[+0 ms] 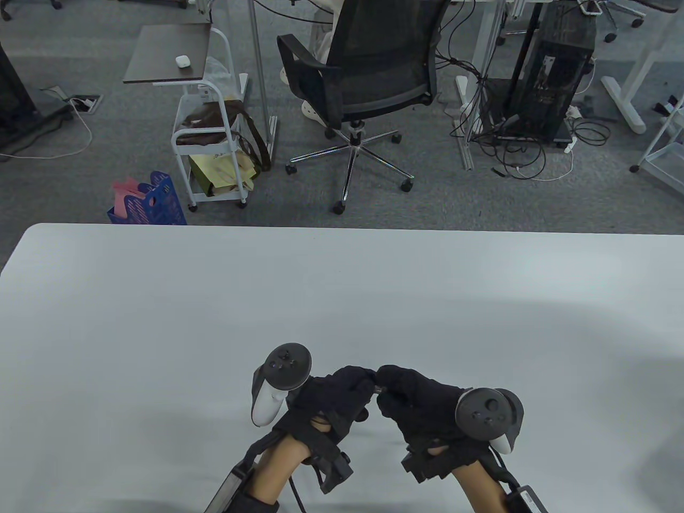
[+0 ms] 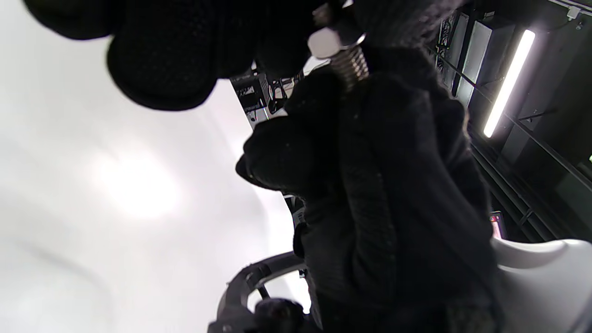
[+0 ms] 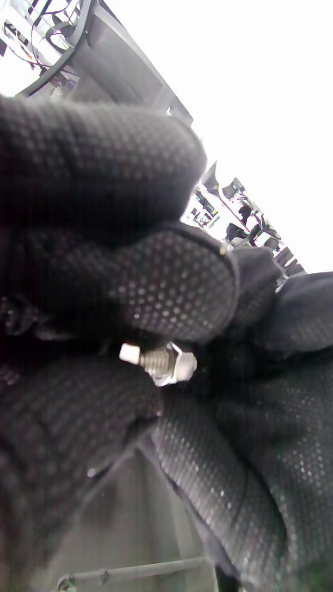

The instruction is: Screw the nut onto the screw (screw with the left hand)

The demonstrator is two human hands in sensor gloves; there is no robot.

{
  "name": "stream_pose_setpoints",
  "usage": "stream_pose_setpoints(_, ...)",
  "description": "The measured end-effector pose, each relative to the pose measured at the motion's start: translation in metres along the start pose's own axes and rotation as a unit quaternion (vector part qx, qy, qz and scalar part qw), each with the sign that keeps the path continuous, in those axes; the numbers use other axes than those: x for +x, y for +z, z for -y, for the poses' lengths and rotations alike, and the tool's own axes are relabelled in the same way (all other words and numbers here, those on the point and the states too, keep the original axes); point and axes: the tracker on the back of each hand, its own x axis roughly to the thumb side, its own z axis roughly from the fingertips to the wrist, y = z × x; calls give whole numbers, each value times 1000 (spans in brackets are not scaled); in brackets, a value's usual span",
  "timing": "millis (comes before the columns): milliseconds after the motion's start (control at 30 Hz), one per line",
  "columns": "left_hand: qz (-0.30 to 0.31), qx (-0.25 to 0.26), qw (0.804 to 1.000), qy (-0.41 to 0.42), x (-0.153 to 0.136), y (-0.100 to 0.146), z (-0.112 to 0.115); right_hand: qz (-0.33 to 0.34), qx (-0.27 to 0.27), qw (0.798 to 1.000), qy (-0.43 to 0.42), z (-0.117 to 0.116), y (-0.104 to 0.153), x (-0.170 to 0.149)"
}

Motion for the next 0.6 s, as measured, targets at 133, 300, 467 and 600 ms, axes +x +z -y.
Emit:
stream_pose_setpoints(133,2,-26,1000,1,2,-1,0,0,2,1000,0,0,0,0)
stream_pose_setpoints(300,-11,-10,1000,2,-3,0,0,-1,-6,1000,-3,1,0,0)
stream_pose_setpoints(467,-9,-24,1000,-7,0,-1,1,-1,-2,1000,1,0,1,0)
stream_pose_setpoints(600,6,-22,1000,4,1,0,0,-1,-10,1000,-13,2,1,-1)
